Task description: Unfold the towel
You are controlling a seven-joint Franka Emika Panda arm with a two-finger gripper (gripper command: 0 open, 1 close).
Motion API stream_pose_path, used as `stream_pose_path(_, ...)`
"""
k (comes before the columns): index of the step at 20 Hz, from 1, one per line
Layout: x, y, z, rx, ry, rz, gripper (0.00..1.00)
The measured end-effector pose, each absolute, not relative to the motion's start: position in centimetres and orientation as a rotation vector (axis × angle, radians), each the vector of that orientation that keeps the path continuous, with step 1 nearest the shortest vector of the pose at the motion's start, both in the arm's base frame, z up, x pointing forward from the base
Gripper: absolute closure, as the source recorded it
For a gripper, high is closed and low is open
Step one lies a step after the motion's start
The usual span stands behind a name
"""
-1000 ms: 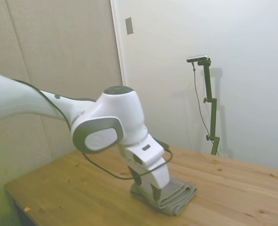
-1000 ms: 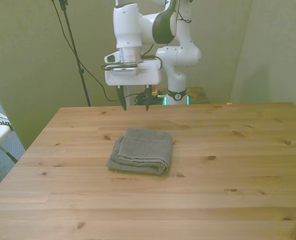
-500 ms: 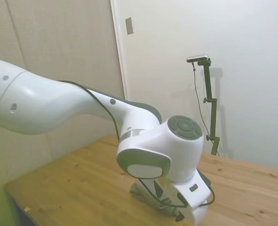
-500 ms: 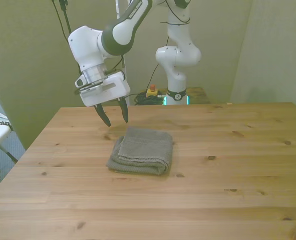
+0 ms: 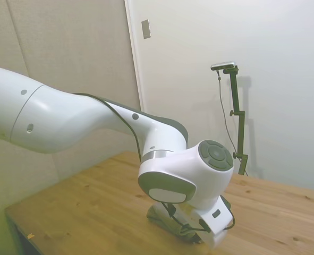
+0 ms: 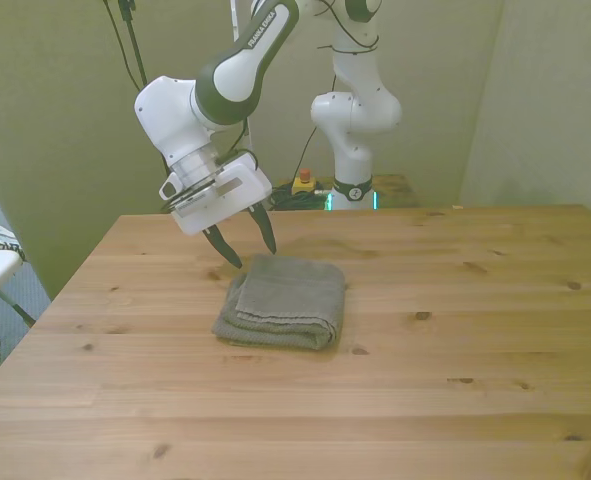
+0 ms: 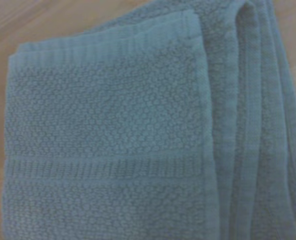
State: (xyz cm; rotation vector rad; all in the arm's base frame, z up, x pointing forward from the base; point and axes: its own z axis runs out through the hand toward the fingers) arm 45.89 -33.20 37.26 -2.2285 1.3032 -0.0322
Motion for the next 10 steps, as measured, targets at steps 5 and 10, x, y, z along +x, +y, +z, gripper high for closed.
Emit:
stream_pose_path(5, 46.1, -32.3, 36.7, -2.205, 1.234, -0.034, 0.00)
stream_pose_path(10, 46.3, -31.8, 36.1, -2.200, 1.209, -0.025, 1.00)
